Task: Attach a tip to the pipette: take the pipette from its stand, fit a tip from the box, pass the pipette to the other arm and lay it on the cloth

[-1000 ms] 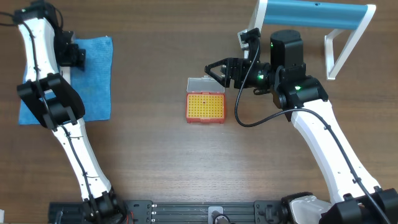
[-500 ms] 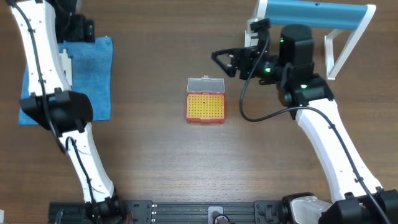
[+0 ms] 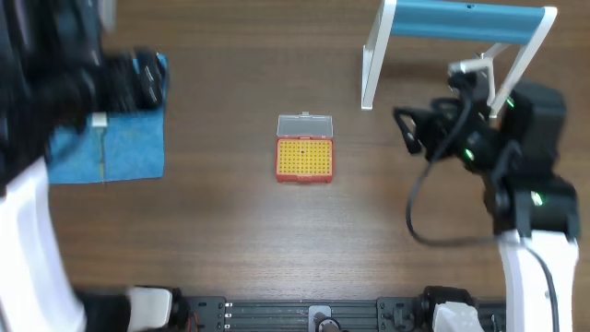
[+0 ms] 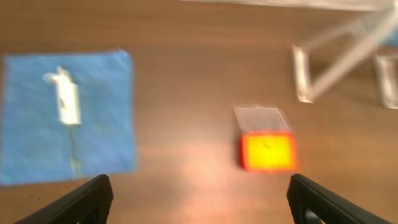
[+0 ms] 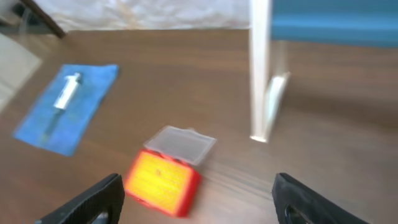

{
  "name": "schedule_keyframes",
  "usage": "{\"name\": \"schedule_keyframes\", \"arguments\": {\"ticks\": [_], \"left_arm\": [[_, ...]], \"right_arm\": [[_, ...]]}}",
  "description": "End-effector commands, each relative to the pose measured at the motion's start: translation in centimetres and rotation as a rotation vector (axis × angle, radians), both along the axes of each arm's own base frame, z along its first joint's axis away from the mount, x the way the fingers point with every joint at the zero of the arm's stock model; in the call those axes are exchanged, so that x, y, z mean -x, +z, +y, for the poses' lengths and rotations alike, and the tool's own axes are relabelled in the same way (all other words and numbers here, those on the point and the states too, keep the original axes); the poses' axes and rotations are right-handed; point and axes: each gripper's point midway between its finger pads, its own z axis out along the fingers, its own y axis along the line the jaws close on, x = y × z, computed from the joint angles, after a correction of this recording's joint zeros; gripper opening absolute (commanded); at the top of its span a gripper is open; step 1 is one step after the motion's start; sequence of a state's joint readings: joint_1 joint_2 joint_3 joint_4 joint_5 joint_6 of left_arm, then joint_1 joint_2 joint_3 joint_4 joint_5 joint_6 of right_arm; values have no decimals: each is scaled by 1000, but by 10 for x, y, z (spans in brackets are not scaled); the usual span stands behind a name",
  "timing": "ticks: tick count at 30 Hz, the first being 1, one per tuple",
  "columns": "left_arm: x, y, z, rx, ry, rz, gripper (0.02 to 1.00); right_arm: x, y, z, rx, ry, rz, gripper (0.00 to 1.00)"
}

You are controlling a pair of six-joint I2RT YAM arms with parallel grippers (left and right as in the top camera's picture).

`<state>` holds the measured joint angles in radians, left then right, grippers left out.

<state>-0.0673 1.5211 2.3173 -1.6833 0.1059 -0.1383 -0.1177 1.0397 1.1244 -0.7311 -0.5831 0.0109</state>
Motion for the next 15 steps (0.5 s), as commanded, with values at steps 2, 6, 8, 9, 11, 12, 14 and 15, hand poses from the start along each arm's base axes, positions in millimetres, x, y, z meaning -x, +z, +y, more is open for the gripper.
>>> {"name": "schedule_keyframes", "arguments": {"ticks": [2,6,8,9,11,12,14,15], "left_arm": [[132,-56,-45,223,20,182,908],[176,-64,-46,372,-18,75,906],[184,-62,-43,423,-39,-10,906],[187,-62,-40,440,-39,-48,906],[186,-65,-29,456,0,-126,906],[186,-68,-24,448,15,-142,906],[185,-77,-17,421,45,-151,906],[182,-81,-13,401,67,-155,906]], "right_arm": [[58,-5,-15,159,61,-120,783],[86,-4,-13,174,59,-178,783],[94,-5,-11,192,59,-210,781],[99,-4,-7,186,68,-222,785],[110,-4,5,150,116,-247,785],[115,-7,10,132,137,-252,781],[120,-15,12,119,139,-241,783],[123,-21,13,116,139,-231,781]]}}
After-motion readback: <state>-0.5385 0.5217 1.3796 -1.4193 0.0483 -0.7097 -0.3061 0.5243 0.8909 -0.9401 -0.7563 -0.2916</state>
